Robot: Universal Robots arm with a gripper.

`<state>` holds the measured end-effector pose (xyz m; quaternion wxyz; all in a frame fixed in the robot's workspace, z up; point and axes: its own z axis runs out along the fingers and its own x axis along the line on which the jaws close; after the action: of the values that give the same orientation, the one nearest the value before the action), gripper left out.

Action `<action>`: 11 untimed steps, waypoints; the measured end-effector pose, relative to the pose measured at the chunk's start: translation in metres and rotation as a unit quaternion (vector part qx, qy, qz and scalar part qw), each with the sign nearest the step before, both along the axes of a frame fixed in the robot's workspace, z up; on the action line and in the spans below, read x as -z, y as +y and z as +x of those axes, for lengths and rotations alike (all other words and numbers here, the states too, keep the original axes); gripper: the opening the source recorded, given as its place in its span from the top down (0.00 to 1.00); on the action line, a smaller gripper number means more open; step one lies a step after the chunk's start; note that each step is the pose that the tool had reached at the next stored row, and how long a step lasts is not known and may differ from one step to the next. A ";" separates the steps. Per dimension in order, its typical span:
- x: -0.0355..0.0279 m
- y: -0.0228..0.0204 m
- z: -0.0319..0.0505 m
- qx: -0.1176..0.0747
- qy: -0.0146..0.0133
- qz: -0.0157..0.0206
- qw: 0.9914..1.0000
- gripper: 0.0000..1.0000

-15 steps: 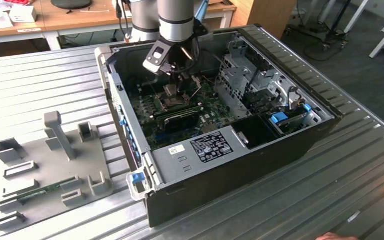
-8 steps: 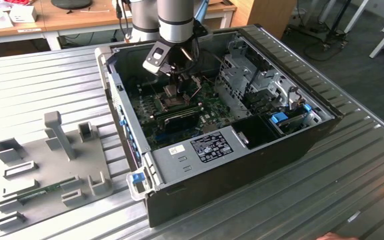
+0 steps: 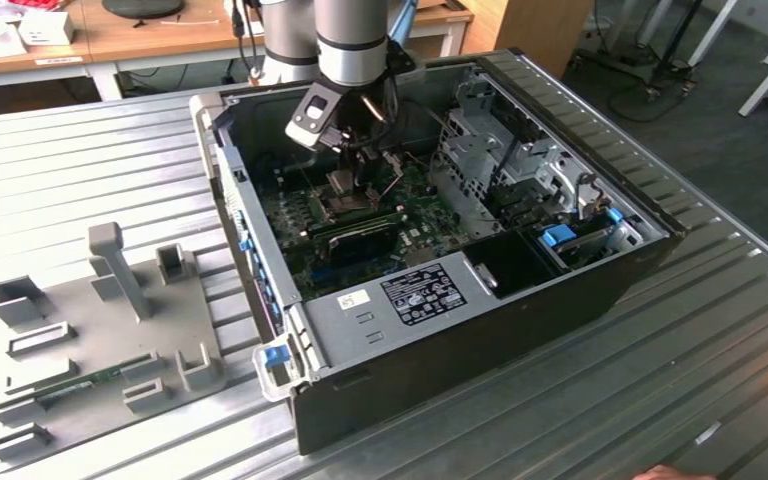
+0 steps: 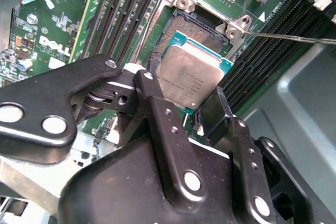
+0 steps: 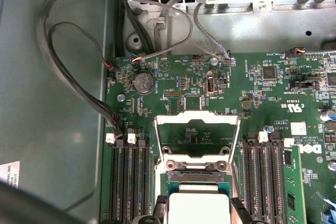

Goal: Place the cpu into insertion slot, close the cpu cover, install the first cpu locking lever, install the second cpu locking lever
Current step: 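Place the cpu into insertion slot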

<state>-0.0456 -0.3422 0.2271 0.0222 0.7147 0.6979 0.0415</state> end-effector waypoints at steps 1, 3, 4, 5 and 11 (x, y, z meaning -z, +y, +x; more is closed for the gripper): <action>0.0002 -0.0001 0.0000 0.000 0.000 0.000 1.000 0.46; 0.0011 -0.0001 0.0000 0.000 0.000 0.000 1.000 0.46; 0.0011 -0.0001 0.0000 0.000 0.000 0.000 1.000 0.46; 0.0011 -0.0001 0.0000 0.000 0.000 0.000 1.000 0.46; 0.0018 -0.0001 0.0000 0.000 0.000 0.000 1.000 0.46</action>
<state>-0.0457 -0.3423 0.2253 0.0223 0.7147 0.6979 0.0412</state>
